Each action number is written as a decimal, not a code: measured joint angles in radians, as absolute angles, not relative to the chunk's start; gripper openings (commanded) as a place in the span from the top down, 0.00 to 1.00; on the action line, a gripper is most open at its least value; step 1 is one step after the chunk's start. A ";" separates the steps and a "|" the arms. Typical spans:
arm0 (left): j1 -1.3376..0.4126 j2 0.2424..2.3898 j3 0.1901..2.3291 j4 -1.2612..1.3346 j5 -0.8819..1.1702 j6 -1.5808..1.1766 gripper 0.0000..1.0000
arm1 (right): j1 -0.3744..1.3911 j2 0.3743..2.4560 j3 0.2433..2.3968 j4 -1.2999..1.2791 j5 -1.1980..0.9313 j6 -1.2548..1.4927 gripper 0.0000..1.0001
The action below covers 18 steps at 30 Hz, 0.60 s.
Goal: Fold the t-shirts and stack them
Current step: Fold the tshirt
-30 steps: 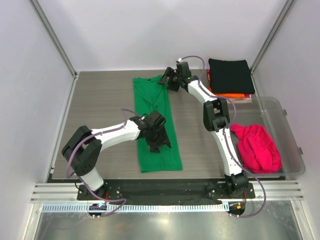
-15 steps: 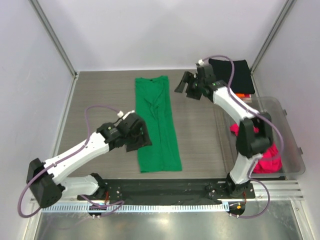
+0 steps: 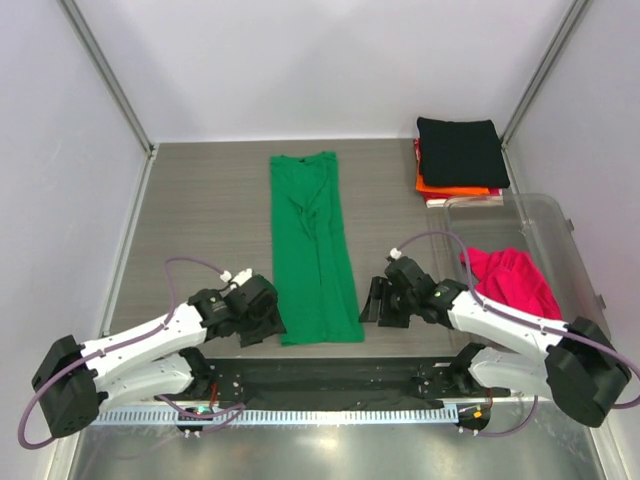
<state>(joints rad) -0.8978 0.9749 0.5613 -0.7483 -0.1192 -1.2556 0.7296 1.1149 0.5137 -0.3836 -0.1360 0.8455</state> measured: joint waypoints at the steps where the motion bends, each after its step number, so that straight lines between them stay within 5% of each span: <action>1: -0.907 0.975 0.543 -0.731 -0.119 -1.268 0.37 | 0.736 1.095 0.490 -0.382 -0.132 0.863 0.41; 12: -1.034 1.006 0.461 -0.622 -0.148 -1.391 0.41 | 0.834 1.043 0.349 -0.200 -0.132 1.002 0.48; 18: -1.078 1.006 0.445 -0.588 -0.177 -1.448 0.54 | 0.881 1.115 0.342 -0.111 -0.132 1.036 0.73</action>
<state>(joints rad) -1.0782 1.0058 0.4446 -0.5880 -0.1772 -1.4479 0.8810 1.1149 0.3424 -0.1108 -0.1322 1.0359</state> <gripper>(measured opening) 0.506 0.344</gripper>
